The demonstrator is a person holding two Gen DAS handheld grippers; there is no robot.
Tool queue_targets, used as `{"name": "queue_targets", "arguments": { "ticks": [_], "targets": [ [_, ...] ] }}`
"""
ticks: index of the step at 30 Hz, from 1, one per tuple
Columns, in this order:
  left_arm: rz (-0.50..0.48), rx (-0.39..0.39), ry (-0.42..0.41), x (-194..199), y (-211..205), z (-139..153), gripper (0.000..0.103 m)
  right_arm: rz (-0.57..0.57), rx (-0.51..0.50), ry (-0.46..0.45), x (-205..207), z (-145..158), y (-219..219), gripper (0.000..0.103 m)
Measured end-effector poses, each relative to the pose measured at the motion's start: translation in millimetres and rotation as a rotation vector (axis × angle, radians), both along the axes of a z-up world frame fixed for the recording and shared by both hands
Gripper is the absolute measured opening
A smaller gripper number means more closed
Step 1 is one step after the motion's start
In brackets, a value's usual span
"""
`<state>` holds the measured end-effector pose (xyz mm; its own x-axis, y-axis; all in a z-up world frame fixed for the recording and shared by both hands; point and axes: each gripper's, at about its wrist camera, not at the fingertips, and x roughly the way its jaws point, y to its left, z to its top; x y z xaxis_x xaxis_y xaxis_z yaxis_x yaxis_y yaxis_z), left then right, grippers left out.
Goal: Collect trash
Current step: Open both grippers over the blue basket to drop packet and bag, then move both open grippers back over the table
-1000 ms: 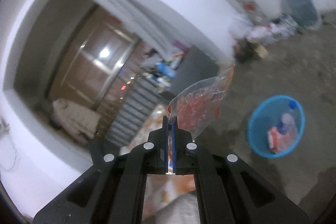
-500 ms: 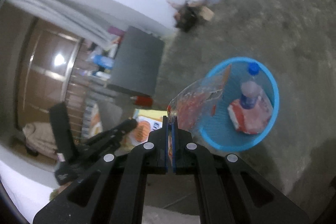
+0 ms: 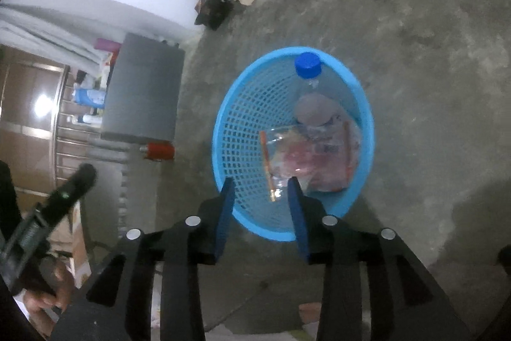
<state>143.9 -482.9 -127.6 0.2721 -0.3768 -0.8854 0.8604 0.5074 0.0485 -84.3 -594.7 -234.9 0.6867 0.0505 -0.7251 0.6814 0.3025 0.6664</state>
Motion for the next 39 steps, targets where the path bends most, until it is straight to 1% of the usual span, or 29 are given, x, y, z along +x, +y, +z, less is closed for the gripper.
{"name": "queue_targets", "arguments": {
  "ticks": [2, 4, 6, 7, 8, 9, 10, 11, 13, 14, 16, 19, 20, 23, 25, 26, 28, 29, 31, 34, 37, 39],
  "targets": [
    [0.005, -0.026, 0.006, -3.7, 8.5, 14.4, 0.062, -0.008, -0.018, 0.002, -8.0, 8.5, 2.6, 0.041],
    [0.009, -0.048, 0.014, -8.1, 14.5, 27.5, 0.064, -0.016, -0.038, 0.005, -10.3, 14.4, 4.1, 0.043],
    [0.01, -0.09, 0.022, -15.6, 29.5, 48.9, 0.066, -0.015, -0.071, 0.0, -14.9, 29.4, 9.7, 0.047],
    [0.011, -0.109, 0.024, -18.9, 35.4, 57.5, 0.067, -0.011, -0.089, -0.006, -18.0, 40.4, 14.8, 0.05],
    [0.015, -0.146, 0.026, -24.6, 48.2, 72.8, 0.068, -0.007, -0.102, -0.011, -16.7, 45.3, 18.0, 0.053],
    [0.018, -0.166, 0.026, -28.8, 55.3, 81.7, 0.07, 0.004, -0.124, -0.02, -16.7, 56.6, 24.6, 0.055],
    [0.02, -0.2, 0.025, -35.1, 68.7, 95.6, 0.07, 0.014, -0.142, -0.027, -15.3, 63.4, 29.3, 0.058],
    [0.021, -0.219, 0.022, -39.7, 77.5, 103.5, 0.071, 0.033, -0.172, -0.041, -17.4, 78.5, 39.0, 0.061],
    [0.018, -0.277, 0.013, -52.0, 107.4, 127.1, 0.073, 0.06, -0.205, -0.063, -17.6, 93.3, 50.8, 0.065],
    [0.016, -0.3, 0.005, -57.4, 121.7, 136.2, 0.074, 0.082, -0.23, -0.079, -19.4, 106.9, 60.9, 0.068],
    [0.01, -0.334, -0.009, -67.0, 145.8, 149.3, 0.075, 0.116, -0.263, -0.095, -19.1, 123.4, 74.0, 0.069],
    [0.032, -0.384, -0.035, -75.5, 196.0, 166.2, 0.075, 0.179, -0.303, -0.102, -12.6, 143.4, 93.2, 0.069],
    [0.058, -0.408, -0.043, -76.0, 221.0, 172.2, 0.075, 0.205, -0.316, -0.108, -8.9, 150.9, 100.5, 0.069],
    [0.13, -0.458, -0.078, -73.4, 275.7, 182.2, 0.075, 0.278, -0.352, -0.141, 4.1, 172.0, 122.0, 0.069],
    [0.199, -0.492, -0.114, -71.0, 316.8, 187.4, 0.075, 0.336, -0.376, -0.165, 16.0, 186.3, 139.9, 0.069],
    [0.255, -0.519, -0.134, -68.1, 346.6, 190.1, 0.075, 0.365, -0.38, -0.178, 22.6, 191.2, 148.1, 0.069],
    [0.332, -0.554, -0.15, -63.4, 383.7, 191.2, 0.075, 0.409, -0.377, -0.197, 35.7, 197.4, 161.7, 0.07],
    [0.387, -0.579, -0.155, -59.9, 406.9, 190.8, 0.075, 0.436, -0.378, -0.204, 42.8, 200.7, 169.9, 0.07],
    [0.489, -0.622, -0.153, -50.4, 448.8, 187.8, 0.075, 0.491, -0.378, -0.213, 58.1, 205.0, 188.2, 0.07],
    [0.647, -0.659, -0.114, -36.5, 504.8, 172.8, 0.075, 0.59, -0.344, -0.237, 83.2, 209.3, 219.7, 0.07],
    [0.731, -0.668, -0.088, -27.0, 533.6, 158.8, 0.075, 0.674, -0.322, -0.246, 105.2, 214.0, 251.0, 0.07],
    [0.759, -0.668, -0.084, -24.6, 547.4, 148.9, 0.075, 0.721, -0.319, -0.242, 120.4, 216.7, 269.4, 0.07]
  ]
}}
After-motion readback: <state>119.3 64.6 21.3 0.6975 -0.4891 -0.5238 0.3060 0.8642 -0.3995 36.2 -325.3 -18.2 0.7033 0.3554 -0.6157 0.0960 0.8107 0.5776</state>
